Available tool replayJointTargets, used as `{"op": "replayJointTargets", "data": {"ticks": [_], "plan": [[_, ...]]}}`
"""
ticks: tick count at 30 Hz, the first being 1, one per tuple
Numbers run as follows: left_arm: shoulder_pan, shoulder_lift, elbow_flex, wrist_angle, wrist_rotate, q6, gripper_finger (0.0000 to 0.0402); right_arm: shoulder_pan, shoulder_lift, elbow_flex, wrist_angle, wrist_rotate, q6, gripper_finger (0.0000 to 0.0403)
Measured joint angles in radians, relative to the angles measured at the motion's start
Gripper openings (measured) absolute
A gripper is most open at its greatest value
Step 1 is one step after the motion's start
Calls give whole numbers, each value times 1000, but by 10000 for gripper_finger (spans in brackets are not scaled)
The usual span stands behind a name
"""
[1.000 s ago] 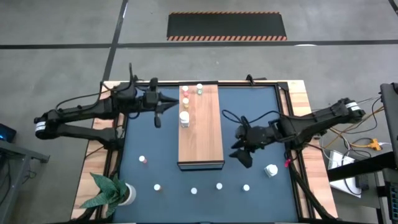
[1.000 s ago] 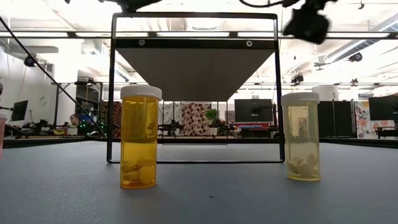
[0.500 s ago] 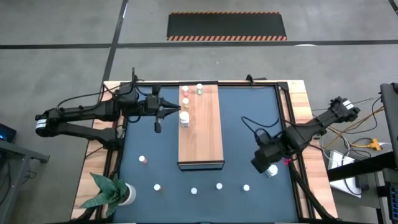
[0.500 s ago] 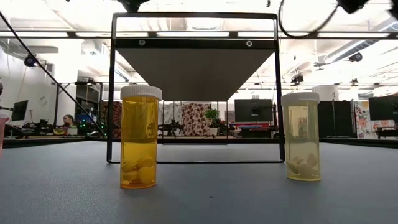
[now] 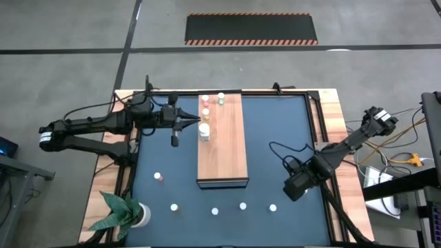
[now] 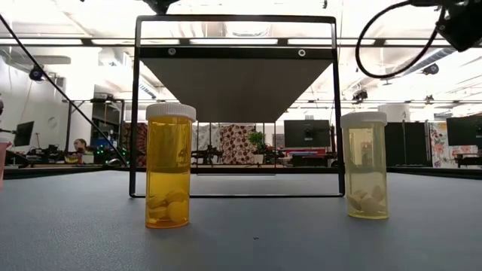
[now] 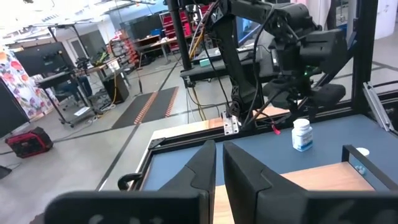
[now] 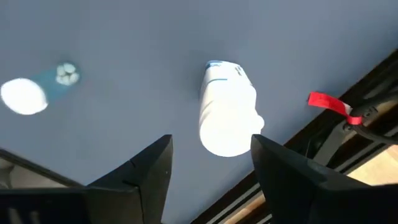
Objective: Pick and place medicine bottles onto shelf by color
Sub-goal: Put the white medicine bottle on the shelf aligned with the white pill bottle
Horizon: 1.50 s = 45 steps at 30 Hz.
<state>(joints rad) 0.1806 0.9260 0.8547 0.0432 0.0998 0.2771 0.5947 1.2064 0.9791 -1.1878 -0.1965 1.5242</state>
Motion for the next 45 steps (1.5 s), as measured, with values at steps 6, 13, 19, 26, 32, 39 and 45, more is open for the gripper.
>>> {"op": "replayJointTargets", "data": {"ticks": [6,13,19,26,32,39,45], "plan": [[0,1,0,1,-1,0,12,4,0,-37,0,-39,63,226],[0,1,0,1,-2,0,12,10,0,-53,24,-40,44,292],[0,1,0,1,-2,-2,12,10,-1,-74,35,-30,37,316],[0,1,0,1,-3,-3,12,10,-1,-159,158,-20,23,302],[0,1,0,0,-3,-3,12,10,-1,-175,157,-20,23,245],[0,1,0,0,-3,-4,12,10,-1,-163,153,-21,32,173],[0,1,0,1,-3,-4,12,7,-4,-58,71,-43,30,172]]}}
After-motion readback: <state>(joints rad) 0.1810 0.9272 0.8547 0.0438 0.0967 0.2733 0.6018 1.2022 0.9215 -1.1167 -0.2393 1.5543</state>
